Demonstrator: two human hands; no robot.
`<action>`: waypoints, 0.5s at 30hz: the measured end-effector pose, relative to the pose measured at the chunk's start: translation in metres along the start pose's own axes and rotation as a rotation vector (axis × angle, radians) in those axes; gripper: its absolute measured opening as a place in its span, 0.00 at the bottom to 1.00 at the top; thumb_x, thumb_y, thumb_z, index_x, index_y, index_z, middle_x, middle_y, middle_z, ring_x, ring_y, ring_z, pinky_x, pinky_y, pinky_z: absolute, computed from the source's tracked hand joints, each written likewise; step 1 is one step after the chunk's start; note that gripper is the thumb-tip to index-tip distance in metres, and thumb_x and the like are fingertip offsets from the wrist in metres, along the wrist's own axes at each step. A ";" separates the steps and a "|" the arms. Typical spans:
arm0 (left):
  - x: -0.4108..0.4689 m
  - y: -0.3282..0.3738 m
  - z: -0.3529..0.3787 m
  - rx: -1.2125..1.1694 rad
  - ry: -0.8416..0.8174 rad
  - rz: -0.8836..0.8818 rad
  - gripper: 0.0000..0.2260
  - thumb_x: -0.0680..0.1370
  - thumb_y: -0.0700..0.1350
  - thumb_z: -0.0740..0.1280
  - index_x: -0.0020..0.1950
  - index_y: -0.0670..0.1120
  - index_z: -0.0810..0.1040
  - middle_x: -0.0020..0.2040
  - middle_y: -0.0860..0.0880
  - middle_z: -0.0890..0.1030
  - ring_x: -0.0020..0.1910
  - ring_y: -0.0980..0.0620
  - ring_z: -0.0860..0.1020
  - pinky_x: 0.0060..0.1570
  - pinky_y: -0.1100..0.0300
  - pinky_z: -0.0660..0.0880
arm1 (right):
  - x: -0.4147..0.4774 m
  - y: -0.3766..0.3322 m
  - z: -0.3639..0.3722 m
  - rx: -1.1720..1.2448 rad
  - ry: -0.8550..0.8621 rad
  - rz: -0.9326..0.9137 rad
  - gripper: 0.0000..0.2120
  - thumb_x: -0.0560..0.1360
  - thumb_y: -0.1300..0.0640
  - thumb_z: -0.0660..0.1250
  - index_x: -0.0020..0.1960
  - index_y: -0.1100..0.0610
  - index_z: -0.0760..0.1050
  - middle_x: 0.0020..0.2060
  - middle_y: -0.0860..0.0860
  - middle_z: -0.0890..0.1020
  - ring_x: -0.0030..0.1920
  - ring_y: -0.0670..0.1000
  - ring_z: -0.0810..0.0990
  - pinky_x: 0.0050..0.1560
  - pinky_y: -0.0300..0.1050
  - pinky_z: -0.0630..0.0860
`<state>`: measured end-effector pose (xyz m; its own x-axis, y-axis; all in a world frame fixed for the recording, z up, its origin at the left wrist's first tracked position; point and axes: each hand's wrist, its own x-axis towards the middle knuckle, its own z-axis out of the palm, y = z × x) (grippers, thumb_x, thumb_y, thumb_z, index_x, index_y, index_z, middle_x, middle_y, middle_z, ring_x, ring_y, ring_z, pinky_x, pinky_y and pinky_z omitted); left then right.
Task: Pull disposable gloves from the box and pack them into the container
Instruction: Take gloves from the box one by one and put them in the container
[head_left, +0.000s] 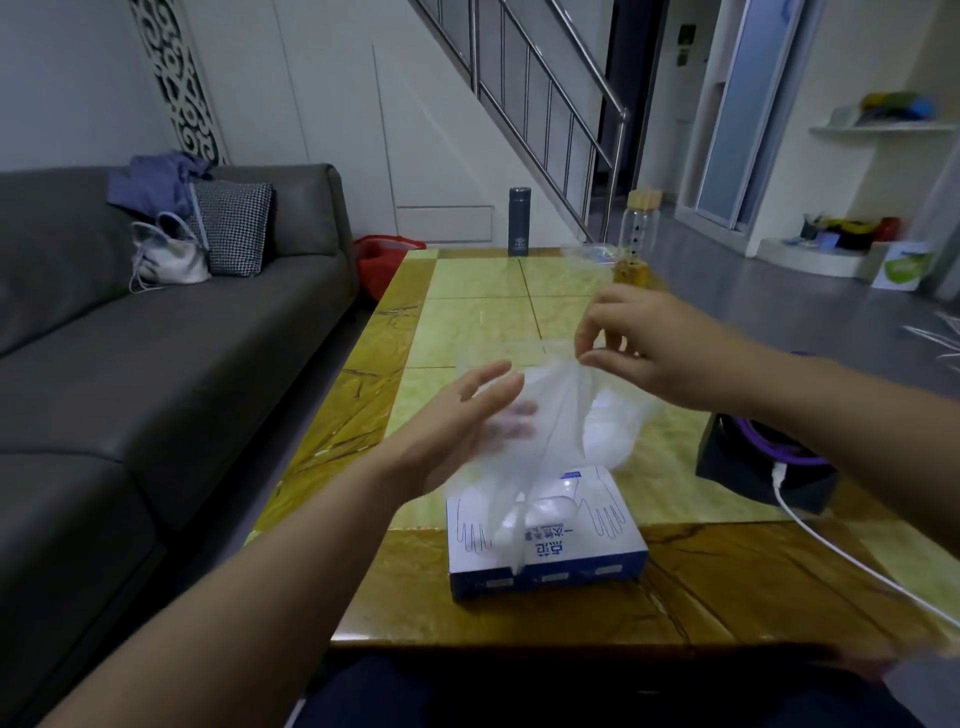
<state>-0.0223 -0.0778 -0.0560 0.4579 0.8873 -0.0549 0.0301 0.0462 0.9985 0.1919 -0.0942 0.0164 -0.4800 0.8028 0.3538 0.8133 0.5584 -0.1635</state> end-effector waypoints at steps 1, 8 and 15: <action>0.001 0.006 0.002 -0.086 -0.018 -0.012 0.30 0.70 0.56 0.66 0.71 0.51 0.65 0.55 0.47 0.81 0.47 0.52 0.82 0.61 0.51 0.73 | -0.002 -0.001 0.001 -0.003 0.007 -0.006 0.04 0.76 0.55 0.66 0.44 0.47 0.72 0.44 0.43 0.73 0.41 0.38 0.72 0.43 0.33 0.69; 0.009 0.032 0.010 -0.150 0.022 0.120 0.11 0.76 0.32 0.64 0.55 0.44 0.79 0.49 0.46 0.80 0.48 0.50 0.76 0.54 0.59 0.76 | -0.004 -0.005 0.000 0.468 0.038 0.219 0.10 0.73 0.50 0.68 0.54 0.45 0.74 0.51 0.42 0.77 0.51 0.36 0.75 0.50 0.31 0.73; 0.009 0.055 -0.007 -0.138 -0.009 0.160 0.18 0.78 0.31 0.61 0.64 0.46 0.75 0.64 0.48 0.77 0.54 0.49 0.73 0.61 0.56 0.72 | 0.005 0.006 0.010 1.290 -0.079 0.548 0.47 0.64 0.41 0.72 0.76 0.44 0.52 0.63 0.47 0.71 0.64 0.53 0.72 0.65 0.54 0.69</action>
<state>-0.0227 -0.0638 -0.0011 0.4546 0.8844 0.1054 -0.1655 -0.0323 0.9857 0.1908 -0.0852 0.0077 -0.2562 0.9637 -0.0745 0.0509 -0.0635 -0.9967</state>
